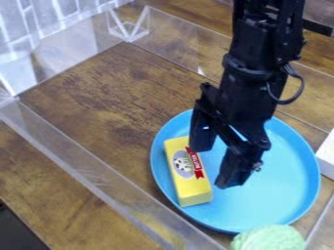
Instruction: Remove the yellow brick from inside the blue tray and put it on the table
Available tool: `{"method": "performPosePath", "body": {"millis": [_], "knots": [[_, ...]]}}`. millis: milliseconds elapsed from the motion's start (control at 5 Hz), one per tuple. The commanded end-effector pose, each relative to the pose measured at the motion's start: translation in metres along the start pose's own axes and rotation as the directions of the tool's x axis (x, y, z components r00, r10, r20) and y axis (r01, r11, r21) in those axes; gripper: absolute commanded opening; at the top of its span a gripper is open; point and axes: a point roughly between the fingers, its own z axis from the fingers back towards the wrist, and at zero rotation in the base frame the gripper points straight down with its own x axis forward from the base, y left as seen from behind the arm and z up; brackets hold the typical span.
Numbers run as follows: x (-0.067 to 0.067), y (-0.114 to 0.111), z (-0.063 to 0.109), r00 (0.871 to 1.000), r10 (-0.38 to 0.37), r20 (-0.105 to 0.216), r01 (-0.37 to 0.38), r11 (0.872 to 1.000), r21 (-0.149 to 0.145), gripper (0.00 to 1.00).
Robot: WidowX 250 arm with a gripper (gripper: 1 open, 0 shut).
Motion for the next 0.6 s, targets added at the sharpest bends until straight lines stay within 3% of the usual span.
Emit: {"method": "performPosePath", "body": {"millis": [0,400], "knots": [[0.0024,0.0083,0.0045,0.999,0.005,0.032,-0.005,1.0,-0.002,1.0],[0.0024,0.012,-0.0053,1.0,-0.015,0.027,0.016,1.0,-0.015,1.0]]}}
